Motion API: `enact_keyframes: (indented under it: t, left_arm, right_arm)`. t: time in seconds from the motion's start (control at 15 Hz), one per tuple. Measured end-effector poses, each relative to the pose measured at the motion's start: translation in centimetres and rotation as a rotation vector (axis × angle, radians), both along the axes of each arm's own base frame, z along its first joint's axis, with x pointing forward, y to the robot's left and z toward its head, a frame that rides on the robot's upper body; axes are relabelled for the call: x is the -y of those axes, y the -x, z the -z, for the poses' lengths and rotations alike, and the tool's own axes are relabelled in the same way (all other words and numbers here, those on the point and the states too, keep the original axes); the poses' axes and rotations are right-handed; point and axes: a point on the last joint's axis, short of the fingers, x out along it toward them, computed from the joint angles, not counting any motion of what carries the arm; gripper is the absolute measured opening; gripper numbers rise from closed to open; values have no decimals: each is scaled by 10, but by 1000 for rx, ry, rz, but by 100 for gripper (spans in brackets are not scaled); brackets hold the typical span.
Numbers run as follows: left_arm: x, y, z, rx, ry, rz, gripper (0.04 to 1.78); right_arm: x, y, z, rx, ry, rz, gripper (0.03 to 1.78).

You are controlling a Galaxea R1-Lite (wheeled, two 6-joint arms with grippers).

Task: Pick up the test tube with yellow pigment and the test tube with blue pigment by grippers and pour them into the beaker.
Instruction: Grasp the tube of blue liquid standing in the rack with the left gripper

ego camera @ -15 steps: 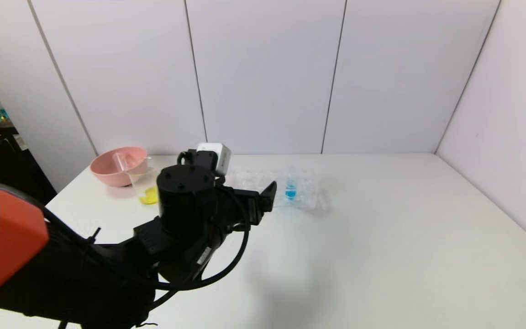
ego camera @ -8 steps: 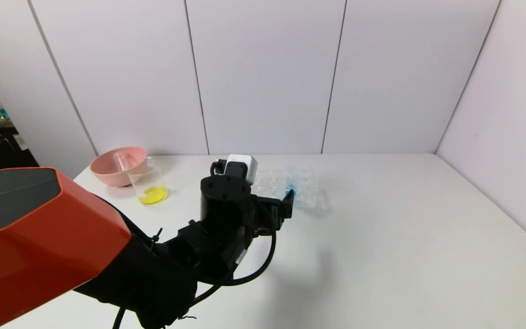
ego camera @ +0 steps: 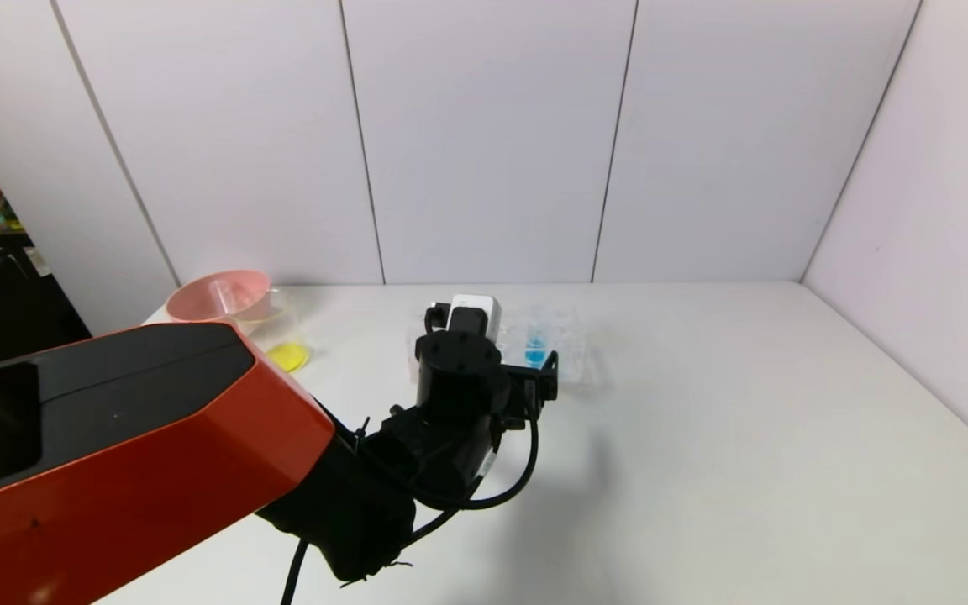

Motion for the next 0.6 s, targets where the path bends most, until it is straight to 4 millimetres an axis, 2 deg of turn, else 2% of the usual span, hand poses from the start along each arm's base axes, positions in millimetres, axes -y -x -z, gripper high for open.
enact_keyframes:
  t: [0.4, 0.6]
  left_arm:
    - [19, -24, 6, 33, 29, -23, 178]
    - [22, -42, 9, 39, 34, -51, 178]
  right_arm:
    - [0, 0, 0, 0, 0, 0, 171]
    - [0, 0, 0, 0, 0, 0, 171]
